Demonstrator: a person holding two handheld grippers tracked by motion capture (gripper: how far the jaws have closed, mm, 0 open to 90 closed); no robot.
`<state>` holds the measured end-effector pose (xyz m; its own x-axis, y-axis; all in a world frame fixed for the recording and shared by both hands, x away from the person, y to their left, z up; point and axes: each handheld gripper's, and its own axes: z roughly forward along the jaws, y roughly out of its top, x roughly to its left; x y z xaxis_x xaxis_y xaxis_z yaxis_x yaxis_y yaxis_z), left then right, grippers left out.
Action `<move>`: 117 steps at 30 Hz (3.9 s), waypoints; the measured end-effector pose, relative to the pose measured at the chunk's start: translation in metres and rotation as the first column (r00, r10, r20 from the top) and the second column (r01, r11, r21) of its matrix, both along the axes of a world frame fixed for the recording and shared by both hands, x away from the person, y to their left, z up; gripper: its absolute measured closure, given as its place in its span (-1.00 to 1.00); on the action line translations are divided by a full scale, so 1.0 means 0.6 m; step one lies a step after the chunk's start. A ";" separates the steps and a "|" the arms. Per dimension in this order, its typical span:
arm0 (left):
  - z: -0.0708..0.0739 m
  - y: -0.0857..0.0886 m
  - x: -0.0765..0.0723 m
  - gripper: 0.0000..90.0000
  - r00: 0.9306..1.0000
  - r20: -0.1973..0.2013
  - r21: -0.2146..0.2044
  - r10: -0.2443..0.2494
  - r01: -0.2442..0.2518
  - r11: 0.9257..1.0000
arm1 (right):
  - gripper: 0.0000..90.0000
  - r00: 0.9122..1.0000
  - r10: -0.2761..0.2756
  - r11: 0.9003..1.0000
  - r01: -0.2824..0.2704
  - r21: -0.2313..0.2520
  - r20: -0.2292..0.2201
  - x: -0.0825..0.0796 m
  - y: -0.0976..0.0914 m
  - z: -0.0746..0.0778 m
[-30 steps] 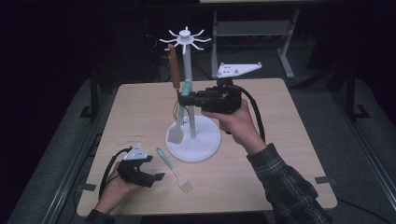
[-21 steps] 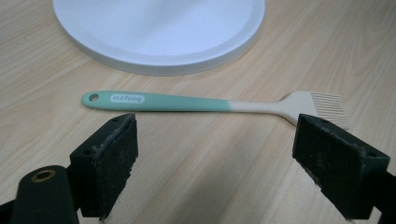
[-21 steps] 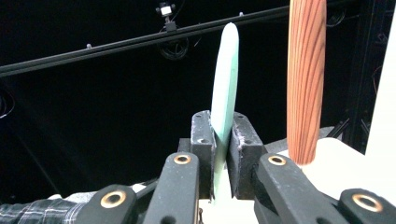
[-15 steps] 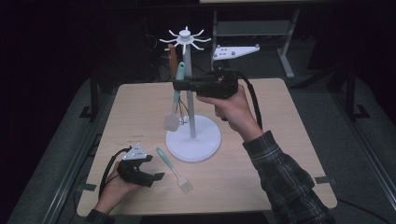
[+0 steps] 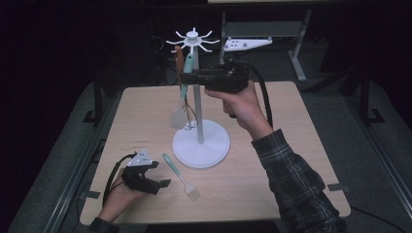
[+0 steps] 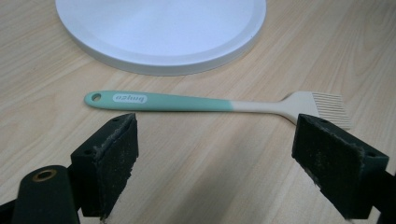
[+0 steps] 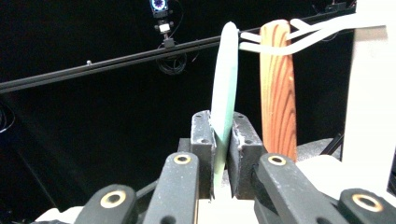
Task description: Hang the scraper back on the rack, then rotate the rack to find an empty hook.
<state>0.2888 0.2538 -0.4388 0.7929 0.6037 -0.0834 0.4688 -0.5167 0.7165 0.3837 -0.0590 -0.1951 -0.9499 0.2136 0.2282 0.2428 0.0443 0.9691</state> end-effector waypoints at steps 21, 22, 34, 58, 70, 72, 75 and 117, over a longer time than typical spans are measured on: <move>-0.002 -0.001 -0.001 -0.68 1.000 0.000 -0.008 0.013 -0.013 1.000 | 0.83 0.999 -0.020 1.000 0.020 0.002 -0.029 0.019 -0.003 -0.011; -0.002 -0.001 -0.001 -0.68 1.000 0.000 -0.008 0.013 -0.013 1.000 | 0.82 0.999 -0.023 1.000 0.023 0.001 -0.023 0.018 -0.003 -0.011; -0.002 -0.001 -0.002 -0.68 1.000 -0.002 -0.016 0.016 -0.016 1.000 | 0.50 0.998 -0.061 0.998 0.061 -0.028 0.007 0.012 -0.018 -0.014; 0.002 0.000 -0.002 -0.59 1.000 0.002 -0.036 0.003 -0.003 0.999 | -0.47 0.980 -0.197 0.967 0.199 -0.160 0.032 -0.020 -0.094 -0.099; 0.023 -0.005 -0.003 -0.45 1.000 -0.016 -0.082 0.001 -0.002 0.997 | -0.68 0.940 -0.334 0.883 0.339 -0.324 0.075 -0.057 -0.132 -0.191; 0.030 -0.005 -0.002 -0.30 1.000 -0.022 -0.083 0.003 -0.005 0.997 | -0.68 0.938 -0.339 0.880 0.344 -0.329 0.072 -0.060 -0.136 -0.200; 0.047 -0.004 0.002 -0.15 1.000 -0.017 -0.105 0.006 -0.008 0.994 | -0.69 0.926 -0.374 0.858 0.369 -0.357 0.058 -0.069 -0.149 -0.233; 0.474 -0.078 0.101 1.00 0.979 0.167 -0.177 -0.117 0.146 0.973 | -0.69 0.853 -0.522 0.706 0.430 -0.563 -0.004 -0.151 -0.225 -0.423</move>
<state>0.3497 0.2067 -0.1541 0.8763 0.4786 -0.0556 0.2819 -0.4156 0.8648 0.2932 -0.1939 -0.4491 -0.6507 0.7559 0.0725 0.5137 0.3678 0.7751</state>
